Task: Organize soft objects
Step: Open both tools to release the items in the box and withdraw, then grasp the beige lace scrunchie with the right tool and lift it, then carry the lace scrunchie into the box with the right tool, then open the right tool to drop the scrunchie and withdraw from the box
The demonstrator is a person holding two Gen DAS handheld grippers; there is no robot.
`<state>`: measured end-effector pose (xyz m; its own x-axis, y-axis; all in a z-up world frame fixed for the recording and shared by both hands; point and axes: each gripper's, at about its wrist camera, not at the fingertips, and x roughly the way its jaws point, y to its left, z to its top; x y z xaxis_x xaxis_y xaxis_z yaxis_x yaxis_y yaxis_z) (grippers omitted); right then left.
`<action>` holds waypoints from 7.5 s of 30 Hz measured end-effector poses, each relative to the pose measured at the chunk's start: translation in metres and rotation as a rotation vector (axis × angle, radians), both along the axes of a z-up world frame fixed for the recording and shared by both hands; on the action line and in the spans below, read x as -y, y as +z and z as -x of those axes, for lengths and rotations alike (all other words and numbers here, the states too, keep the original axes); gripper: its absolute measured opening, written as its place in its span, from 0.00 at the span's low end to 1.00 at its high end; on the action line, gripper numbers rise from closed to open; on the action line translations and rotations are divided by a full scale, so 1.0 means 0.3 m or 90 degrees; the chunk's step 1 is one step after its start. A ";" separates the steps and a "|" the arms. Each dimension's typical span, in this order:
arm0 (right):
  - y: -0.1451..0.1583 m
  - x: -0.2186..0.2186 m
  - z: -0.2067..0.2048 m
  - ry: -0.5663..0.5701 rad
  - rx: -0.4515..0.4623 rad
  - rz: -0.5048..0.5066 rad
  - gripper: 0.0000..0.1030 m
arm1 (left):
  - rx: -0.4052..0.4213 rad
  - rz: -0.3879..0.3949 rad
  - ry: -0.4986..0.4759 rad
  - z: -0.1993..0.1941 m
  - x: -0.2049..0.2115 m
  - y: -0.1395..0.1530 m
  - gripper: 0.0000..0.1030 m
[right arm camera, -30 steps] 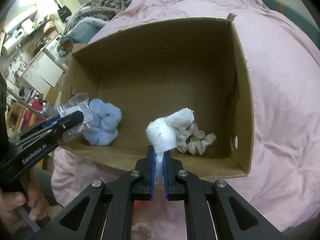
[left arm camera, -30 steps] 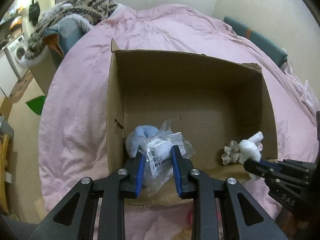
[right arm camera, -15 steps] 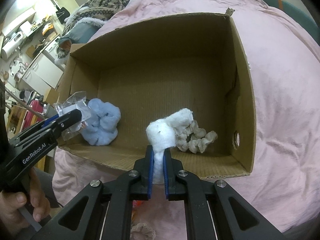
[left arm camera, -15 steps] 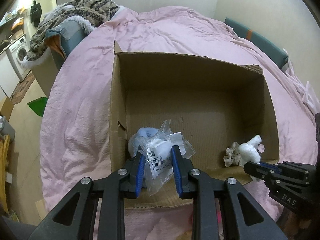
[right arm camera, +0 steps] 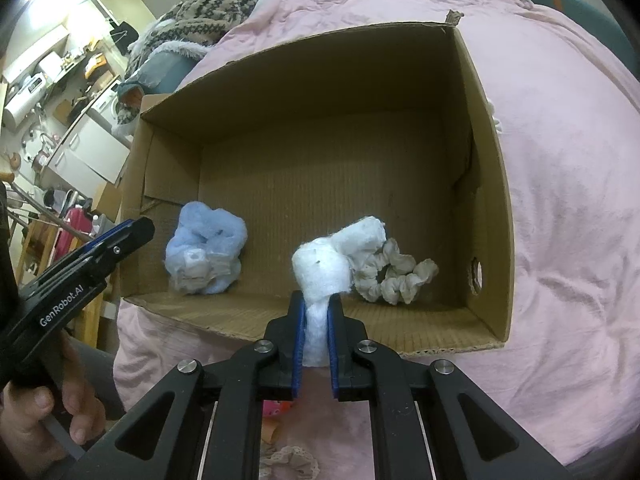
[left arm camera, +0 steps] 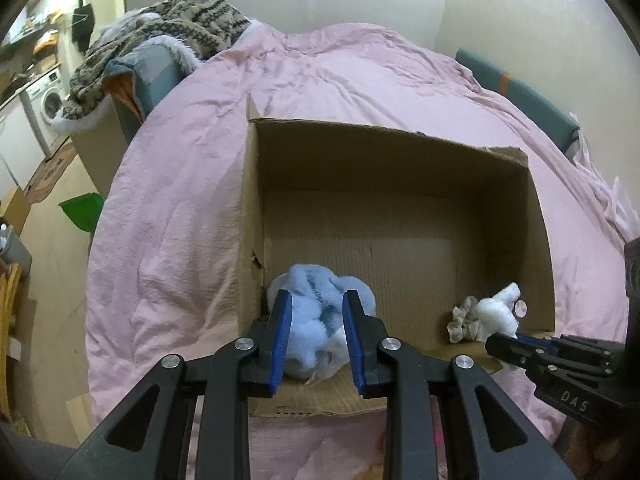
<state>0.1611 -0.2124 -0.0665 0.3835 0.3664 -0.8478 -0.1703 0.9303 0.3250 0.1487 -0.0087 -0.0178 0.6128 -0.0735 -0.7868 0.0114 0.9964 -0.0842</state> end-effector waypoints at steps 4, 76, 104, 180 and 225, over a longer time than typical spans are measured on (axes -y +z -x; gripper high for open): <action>0.014 -0.006 0.007 0.007 0.013 -0.002 0.10 | 0.005 0.005 0.004 0.000 -0.009 0.016 0.23; -0.233 -0.159 0.273 0.109 -0.265 0.051 0.80 | -0.129 0.083 0.122 0.298 -0.152 -0.028 0.70; 0.012 -0.073 0.284 0.060 -0.068 -0.027 0.14 | -0.237 0.138 0.094 0.349 -0.045 -0.168 0.69; 0.057 0.090 0.054 -0.050 0.054 -0.046 0.14 | 0.005 0.049 -0.007 0.025 0.004 0.016 0.06; 0.041 0.076 0.049 -0.049 0.036 -0.025 0.66 | 0.055 -0.016 0.003 0.099 0.026 0.058 0.65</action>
